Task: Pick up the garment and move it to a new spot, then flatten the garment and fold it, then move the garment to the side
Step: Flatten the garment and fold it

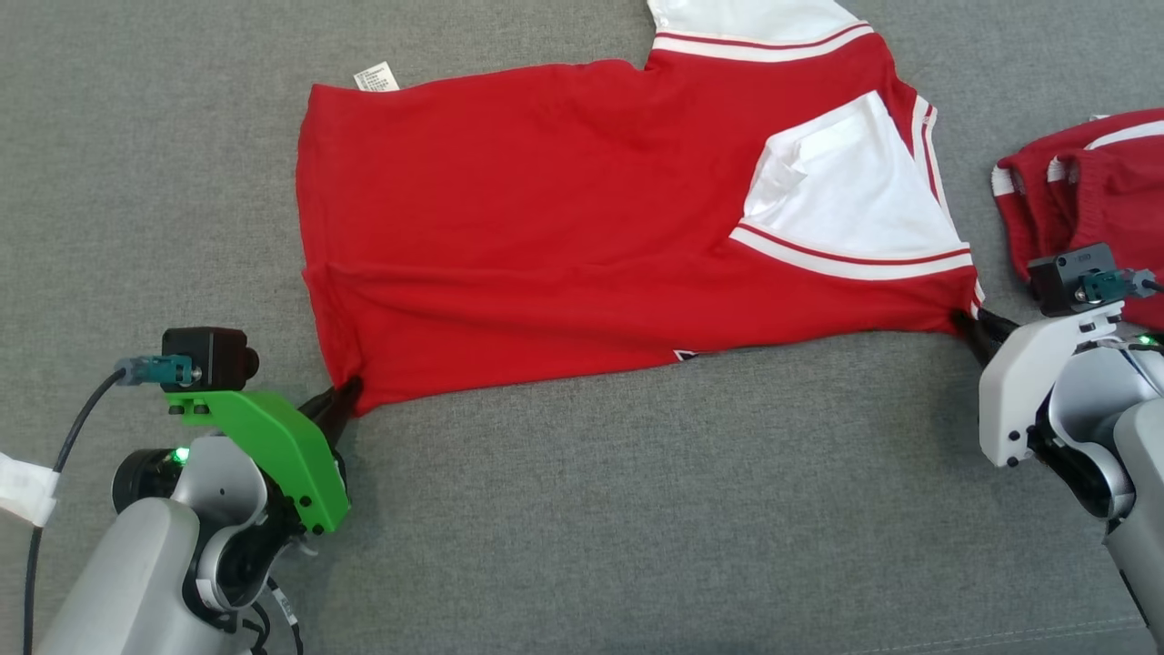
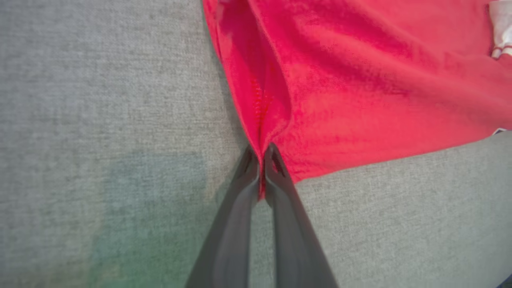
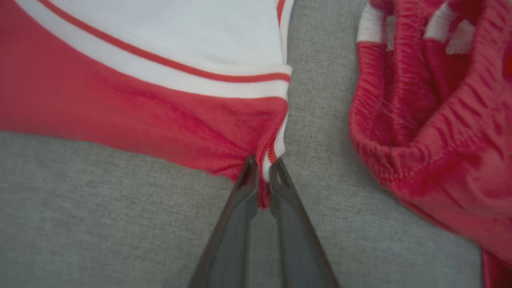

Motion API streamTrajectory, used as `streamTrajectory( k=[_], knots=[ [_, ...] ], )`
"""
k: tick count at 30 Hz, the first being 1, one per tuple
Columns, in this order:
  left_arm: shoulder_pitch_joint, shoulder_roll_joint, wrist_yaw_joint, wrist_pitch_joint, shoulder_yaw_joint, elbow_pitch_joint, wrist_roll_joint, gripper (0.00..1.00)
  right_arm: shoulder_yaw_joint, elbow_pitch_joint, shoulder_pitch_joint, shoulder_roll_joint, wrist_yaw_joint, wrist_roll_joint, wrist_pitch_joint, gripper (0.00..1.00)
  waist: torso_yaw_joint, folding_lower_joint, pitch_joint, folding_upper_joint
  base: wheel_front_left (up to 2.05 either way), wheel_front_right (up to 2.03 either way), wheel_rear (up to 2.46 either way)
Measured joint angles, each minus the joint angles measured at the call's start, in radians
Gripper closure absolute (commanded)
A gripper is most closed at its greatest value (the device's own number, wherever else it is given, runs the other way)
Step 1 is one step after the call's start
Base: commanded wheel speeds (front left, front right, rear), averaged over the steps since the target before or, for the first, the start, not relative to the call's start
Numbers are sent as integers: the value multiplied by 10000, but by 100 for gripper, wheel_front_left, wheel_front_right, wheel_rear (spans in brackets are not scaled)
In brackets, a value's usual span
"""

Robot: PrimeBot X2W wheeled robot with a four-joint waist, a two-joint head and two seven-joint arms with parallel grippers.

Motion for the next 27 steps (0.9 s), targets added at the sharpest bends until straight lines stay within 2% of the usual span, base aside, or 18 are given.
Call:
streamTrajectory(
  k=[6, 12, 16, 21, 25, 26, 27],
  knots=[
    [301, 326, -341, 525, 96, -215, -504, 100, -58, -468, 367, -347, 0, 734, 405, 100, 19, 0, -350, 0, 0, 0, 0],
    [1437, 821, -560, 1110, 339, -1448, -1371, 100, -717, -2439, 1806, -976, -2, 2011, 1204, 100, 21, 0, -872, 0, 0, 0, 0],
    [2457, 1164, -474, 1260, 606, -2585, -1747, 100, -1515, -3749, 3376, -1185, -4, 2581, 1996, 100, 7, 0, -1134, 0, 0, 0, 0],
    [3746, 1411, -155, 1011, 922, -3565, -1925, 100, -2336, -4533, 4577, -838, -4, 2663, 2345, 100, -108, 0, -1114, 0, 0, 0, 0],
    [4513, 1225, 58, 665, 792, -3856, -1825, 100, -2416, -4159, 4889, -236, -4, 2274, 2205, 100, -133, 0, -974, 0, 0, 0, 0],
    [4540, 1175, 100, 608, 734, -3864, -1756, 75, -2483, -4008, 4879, -113, -6, 2100, 2079, 69, -114, 0, -968, 0, 0, 0, 0],
    [4569, 1129, 165, 504, 723, -3864, -1684, 11, -2431, -3944, 4881, 4, -8, 2033, 2031, 33, -83, 0, -970, 0, 0, 0, 0]
  ],
)
